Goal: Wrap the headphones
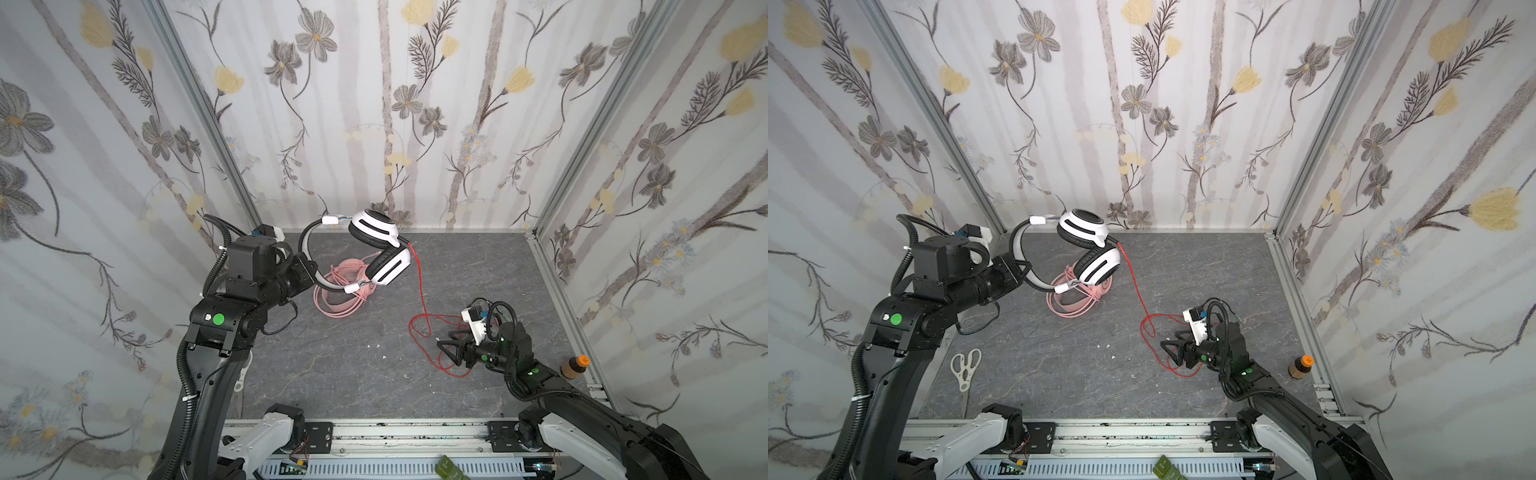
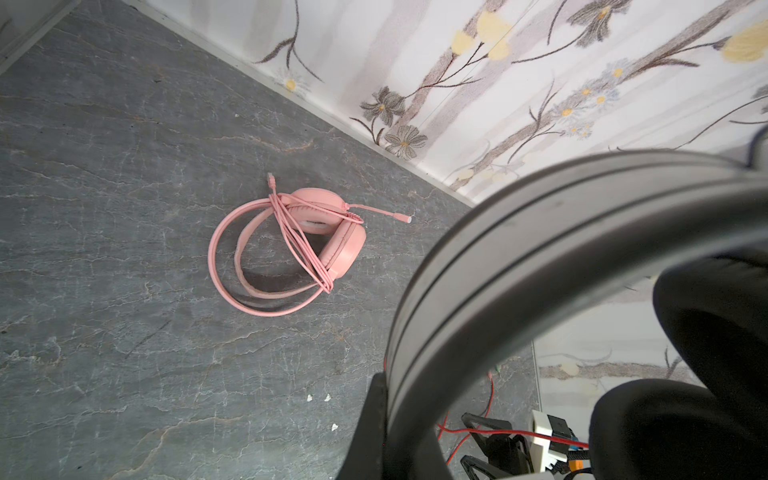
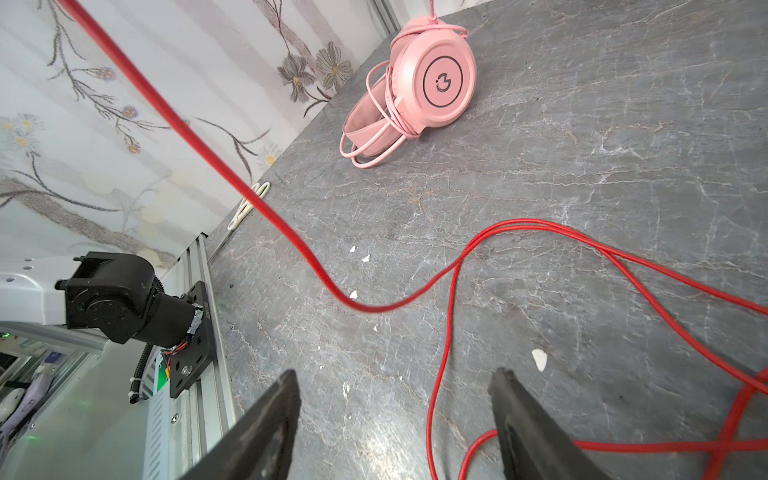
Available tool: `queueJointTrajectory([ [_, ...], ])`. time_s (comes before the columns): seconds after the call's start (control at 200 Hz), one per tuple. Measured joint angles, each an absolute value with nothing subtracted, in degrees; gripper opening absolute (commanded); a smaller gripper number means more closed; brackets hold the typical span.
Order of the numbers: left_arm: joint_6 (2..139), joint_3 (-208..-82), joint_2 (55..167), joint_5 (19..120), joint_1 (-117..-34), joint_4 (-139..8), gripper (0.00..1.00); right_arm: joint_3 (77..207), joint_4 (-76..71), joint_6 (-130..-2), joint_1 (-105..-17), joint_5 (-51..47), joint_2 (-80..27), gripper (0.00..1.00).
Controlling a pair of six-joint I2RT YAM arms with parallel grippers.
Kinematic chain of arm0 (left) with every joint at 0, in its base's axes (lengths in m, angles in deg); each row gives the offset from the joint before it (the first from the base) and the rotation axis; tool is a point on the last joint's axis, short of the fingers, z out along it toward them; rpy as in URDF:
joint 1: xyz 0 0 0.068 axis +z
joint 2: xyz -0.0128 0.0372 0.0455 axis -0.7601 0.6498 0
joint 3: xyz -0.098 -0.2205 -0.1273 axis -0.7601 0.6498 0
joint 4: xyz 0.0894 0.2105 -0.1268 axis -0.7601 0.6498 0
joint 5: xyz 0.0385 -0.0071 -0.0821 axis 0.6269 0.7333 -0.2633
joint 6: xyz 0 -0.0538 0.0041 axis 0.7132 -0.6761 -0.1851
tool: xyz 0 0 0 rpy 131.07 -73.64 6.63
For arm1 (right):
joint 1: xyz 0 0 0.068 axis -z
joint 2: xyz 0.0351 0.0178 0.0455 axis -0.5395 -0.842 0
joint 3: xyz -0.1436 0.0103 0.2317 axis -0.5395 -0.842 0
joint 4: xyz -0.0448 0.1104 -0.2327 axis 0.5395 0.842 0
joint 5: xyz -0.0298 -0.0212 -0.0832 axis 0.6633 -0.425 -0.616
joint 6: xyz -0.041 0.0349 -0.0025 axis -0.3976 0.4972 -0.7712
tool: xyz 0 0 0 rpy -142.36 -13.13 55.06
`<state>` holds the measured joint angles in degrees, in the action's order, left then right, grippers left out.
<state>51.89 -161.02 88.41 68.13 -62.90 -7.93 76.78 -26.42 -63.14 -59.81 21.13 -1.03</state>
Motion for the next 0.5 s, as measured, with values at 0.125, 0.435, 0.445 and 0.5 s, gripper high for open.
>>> queueJointTrajectory([
  [0.125, 50.4, -163.6, 89.5, 66.6, -62.7, -7.9, 0.0, 77.4, -32.7, -61.7, -60.2, 21.6, -5.6, 0.73],
  [0.435, 47.2, -168.8, 92.5, 63.3, -62.4, -8.0, 0.0, 83.6, -40.1, -63.3, -62.1, 22.6, -12.7, 0.73],
  [0.445, 47.2, -168.9, 92.6, 63.2, -62.3, -8.0, 0.0, 83.7, -40.1, -63.4, -62.1, 22.6, -12.8, 0.73],
  [0.5, 46.6, -169.7, 92.9, 62.7, -62.3, -8.0, 0.0, 85.0, -40.2, -64.4, -62.2, 22.3, -14.0, 0.73],
])
